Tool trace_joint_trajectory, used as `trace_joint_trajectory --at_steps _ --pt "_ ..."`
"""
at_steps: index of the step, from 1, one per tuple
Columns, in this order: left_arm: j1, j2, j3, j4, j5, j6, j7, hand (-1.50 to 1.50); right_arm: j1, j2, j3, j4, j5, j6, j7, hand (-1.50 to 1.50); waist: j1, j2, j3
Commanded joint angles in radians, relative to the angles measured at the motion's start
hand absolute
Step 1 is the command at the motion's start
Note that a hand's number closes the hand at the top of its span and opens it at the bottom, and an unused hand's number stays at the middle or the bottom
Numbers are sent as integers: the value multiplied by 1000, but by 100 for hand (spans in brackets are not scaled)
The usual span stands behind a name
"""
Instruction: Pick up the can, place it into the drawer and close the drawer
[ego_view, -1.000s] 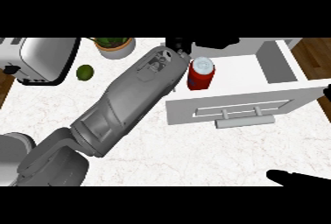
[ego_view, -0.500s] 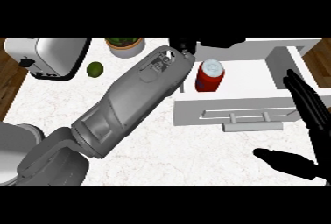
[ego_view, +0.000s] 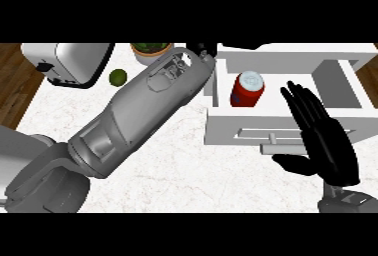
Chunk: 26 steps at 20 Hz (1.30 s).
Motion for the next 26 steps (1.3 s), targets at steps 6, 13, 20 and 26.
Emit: trace_joint_trajectory --at_steps 6,13,20,26 --pt "92 123 -22 -205 -60 6 126 -150 -164 83 -44 419 100 -243 -57 -150 27 -2 0" --pt "140 253 -47 -369 -101 -6 241 -150 -284 53 -121 671 116 -341 -114 -150 42 -2 1" --pt "203 355 -41 -490 -123 -37 317 -150 -484 75 -168 945 191 -493 -100 -150 52 4 2" --pt "341 437 -1 -631 -126 -60 322 -150 -600 61 -234 1123 160 -628 -165 -150 49 8 1"
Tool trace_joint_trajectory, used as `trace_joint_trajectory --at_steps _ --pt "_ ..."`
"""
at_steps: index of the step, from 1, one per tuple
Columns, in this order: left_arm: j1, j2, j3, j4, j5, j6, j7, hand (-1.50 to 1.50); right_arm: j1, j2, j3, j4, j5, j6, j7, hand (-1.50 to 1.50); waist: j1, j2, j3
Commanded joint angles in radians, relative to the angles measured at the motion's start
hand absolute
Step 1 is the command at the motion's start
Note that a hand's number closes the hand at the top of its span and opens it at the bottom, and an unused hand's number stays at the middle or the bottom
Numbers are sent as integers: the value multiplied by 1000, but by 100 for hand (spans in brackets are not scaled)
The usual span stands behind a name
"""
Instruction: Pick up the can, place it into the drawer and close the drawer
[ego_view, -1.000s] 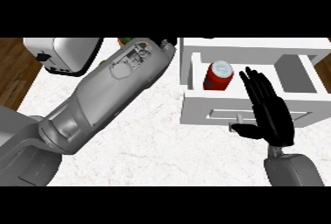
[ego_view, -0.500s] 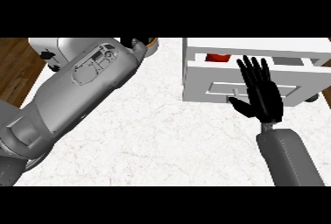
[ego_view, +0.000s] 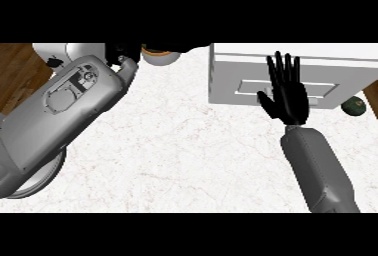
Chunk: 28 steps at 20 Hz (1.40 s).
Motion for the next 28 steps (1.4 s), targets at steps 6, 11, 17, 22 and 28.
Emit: trace_joint_trajectory --at_steps 6,11,17,22,28 --pt "110 29 20 -91 -28 -15 -2 -150 -274 -45 -93 306 -9 -70 9 -150 15 27 9" --pt "154 47 4 -155 -52 -25 9 -150 -342 -23 -92 386 27 -131 59 -150 27 28 8" --pt "199 45 10 -187 -66 -24 -10 -150 -446 -54 -105 471 47 -127 97 -150 47 40 9" --pt "285 123 68 -253 -44 -81 -45 -150 -498 -68 -138 525 23 -128 72 -150 56 40 8" --pt "327 109 33 -297 -78 -62 -34 -150 -555 -86 -165 568 -2 -72 20 -150 57 40 9"
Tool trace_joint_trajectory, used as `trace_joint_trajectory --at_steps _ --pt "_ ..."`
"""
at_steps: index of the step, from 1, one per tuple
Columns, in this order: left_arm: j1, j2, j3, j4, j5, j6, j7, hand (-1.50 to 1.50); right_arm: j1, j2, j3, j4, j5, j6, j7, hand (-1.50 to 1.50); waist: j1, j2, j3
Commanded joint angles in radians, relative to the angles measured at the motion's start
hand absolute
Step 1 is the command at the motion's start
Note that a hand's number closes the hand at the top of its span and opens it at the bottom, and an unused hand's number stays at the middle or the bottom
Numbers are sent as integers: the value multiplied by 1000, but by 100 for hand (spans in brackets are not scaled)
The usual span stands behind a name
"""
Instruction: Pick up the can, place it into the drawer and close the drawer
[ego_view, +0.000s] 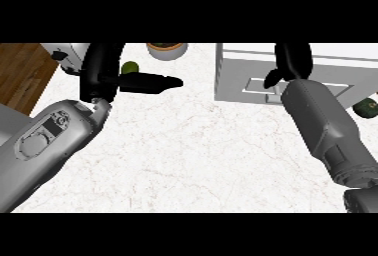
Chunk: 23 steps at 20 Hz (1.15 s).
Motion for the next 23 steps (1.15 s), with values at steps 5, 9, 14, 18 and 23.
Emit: trace_joint_trajectory --at_steps 5,9,14,18,23 --pt "35 39 16 -46 -8 -14 15 -150 -72 94 -140 -37 -173 -14 -132 -150 18 -4 4" --pt "80 4 11 -47 -13 2 -15 -150 -103 111 -225 -46 -276 64 -210 -150 8 -6 4" --pt "96 12 7 -73 -31 10 -6 -150 -114 110 -317 -56 -385 125 -301 -150 -2 -6 3" --pt "97 19 44 -48 -19 -5 -9 -150 -163 157 -415 -68 -507 205 -290 -150 -30 -11 2" --pt "199 7 50 -89 -47 5 -51 -150 -113 134 -437 -65 -552 243 -394 -150 -46 -15 0"
